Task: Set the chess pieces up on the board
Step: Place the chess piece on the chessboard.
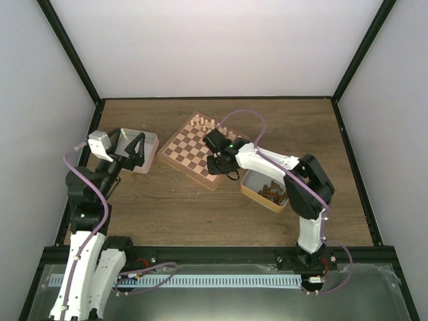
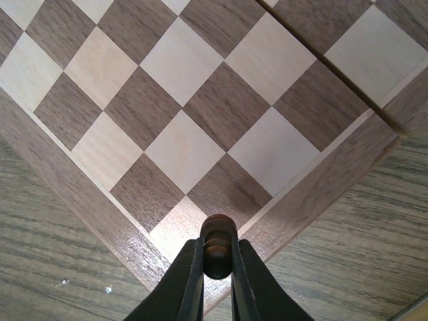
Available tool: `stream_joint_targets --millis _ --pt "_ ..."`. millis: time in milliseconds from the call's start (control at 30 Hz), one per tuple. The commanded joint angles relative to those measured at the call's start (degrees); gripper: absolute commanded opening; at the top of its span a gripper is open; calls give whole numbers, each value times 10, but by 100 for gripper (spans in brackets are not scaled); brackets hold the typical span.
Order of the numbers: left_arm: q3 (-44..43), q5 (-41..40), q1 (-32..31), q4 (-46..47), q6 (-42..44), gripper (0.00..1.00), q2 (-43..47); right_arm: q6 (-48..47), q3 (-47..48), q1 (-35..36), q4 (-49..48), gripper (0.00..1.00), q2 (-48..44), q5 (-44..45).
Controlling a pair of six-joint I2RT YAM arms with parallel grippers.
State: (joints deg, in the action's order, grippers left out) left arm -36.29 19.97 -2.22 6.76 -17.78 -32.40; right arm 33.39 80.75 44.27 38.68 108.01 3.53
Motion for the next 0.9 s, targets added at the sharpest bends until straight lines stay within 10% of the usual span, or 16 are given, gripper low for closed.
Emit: stream_joint_targets --millis 0,867 --pt "6 0 3 5 4 100 4 -12 29 2 11 11 3 -9" --pt "8 1 3 5 4 100 3 -12 40 3 16 12 40 15"
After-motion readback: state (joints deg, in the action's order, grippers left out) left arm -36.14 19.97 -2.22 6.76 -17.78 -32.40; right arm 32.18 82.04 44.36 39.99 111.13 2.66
